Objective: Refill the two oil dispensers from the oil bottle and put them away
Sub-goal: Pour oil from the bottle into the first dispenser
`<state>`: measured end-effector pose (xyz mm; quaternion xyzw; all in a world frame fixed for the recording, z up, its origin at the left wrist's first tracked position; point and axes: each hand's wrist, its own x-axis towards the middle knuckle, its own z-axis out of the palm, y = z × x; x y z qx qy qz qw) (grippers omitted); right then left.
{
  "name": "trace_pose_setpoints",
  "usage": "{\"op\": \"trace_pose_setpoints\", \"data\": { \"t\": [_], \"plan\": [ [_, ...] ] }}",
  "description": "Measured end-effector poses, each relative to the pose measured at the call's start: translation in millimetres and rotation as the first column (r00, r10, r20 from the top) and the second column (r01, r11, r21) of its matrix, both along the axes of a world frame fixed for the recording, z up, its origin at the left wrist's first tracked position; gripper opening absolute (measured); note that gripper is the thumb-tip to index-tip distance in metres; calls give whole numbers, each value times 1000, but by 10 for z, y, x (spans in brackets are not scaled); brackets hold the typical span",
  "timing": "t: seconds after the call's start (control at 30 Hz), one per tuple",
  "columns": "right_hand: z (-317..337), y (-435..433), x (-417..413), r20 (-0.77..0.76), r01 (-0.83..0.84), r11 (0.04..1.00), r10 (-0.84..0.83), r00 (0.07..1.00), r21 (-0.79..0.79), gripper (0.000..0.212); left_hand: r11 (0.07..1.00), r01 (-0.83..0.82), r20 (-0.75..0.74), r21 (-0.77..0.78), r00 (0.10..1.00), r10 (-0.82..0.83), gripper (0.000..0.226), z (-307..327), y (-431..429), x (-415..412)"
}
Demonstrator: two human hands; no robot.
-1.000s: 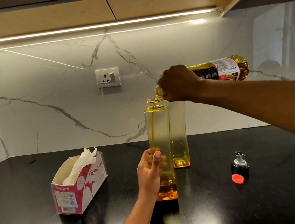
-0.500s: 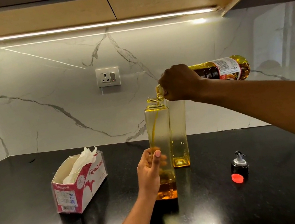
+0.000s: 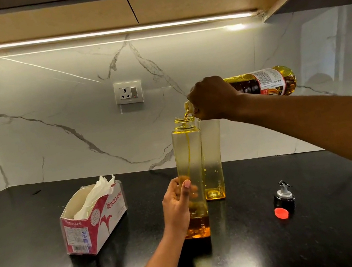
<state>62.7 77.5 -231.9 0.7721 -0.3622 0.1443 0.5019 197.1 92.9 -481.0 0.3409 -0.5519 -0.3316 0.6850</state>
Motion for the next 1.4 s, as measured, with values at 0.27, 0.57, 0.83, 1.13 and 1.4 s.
{"op": "trace_pose_setpoints", "data": {
  "t": [0.27,0.57,0.83,1.13,1.4],
  "plan": [
    [-15,-2,5,-16,13,1000,-13,1000,9,29,1000,-14,17,1,1000,14,81,-3,-12,2],
    [-16,-27,-2,-5,-14,1000,14,1000,9,27,1000,-8,5,-4,1000,8,84,-7,-8,2],
    [-44,-53,-7,-2,-29,1000,29,1000,9,28,1000,-20,13,-9,1000,20,81,-12,-13,3],
    [-28,-39,20,-36,-18,1000,18,999,10,28,999,-33,19,-16,999,33,85,3,-2,3],
    [-24,-48,21,-42,-5,1000,5,999,7,27,999,-32,20,-22,999,32,86,2,-7,1]
  ]
}}
